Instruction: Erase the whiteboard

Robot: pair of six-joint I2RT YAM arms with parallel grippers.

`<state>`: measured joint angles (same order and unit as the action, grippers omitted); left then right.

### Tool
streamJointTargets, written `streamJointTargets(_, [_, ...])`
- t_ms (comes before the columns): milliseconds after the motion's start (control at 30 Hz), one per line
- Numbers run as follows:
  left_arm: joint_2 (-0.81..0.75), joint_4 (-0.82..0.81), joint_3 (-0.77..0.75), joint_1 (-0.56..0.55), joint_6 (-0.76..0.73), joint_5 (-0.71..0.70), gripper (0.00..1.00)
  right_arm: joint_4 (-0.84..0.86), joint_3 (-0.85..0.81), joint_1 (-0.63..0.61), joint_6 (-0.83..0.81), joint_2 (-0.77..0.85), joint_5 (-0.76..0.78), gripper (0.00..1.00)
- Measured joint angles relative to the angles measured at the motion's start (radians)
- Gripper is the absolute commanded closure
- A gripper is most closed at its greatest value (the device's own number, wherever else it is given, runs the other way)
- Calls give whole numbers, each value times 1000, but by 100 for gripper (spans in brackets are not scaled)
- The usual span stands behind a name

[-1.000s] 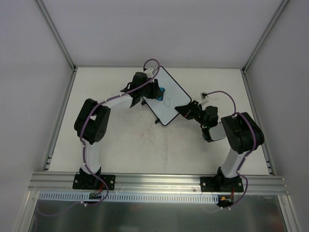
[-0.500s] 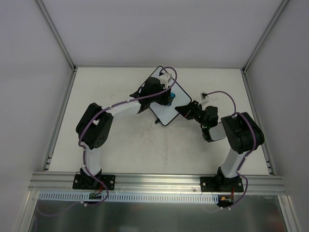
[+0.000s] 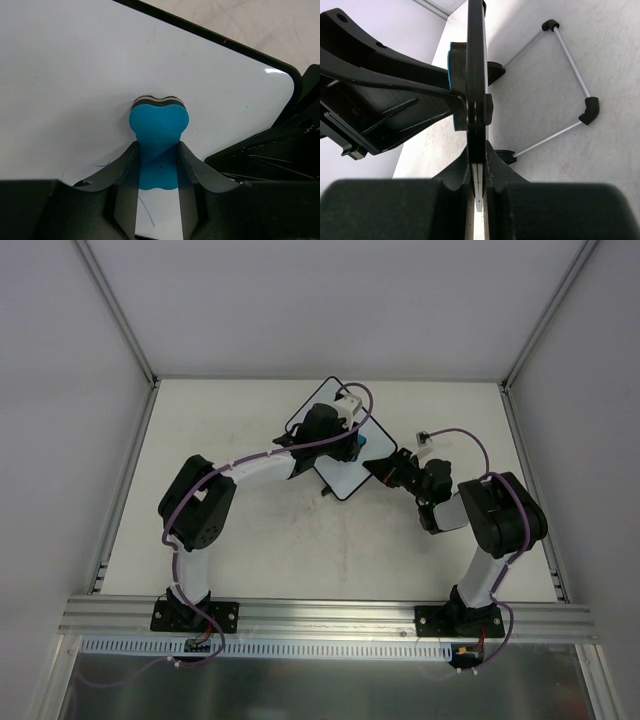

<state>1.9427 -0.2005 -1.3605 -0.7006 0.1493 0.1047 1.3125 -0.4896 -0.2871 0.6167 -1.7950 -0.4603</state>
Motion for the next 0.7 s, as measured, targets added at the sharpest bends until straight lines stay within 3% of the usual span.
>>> streamJointTargets(500, [16, -68, 78, 166, 286, 220, 96, 0, 0, 0, -3, 0, 0, 100])
streamJointTargets(700, [14, -142, 156, 224, 402, 235, 99, 1, 0, 0, -5, 0, 0, 100])
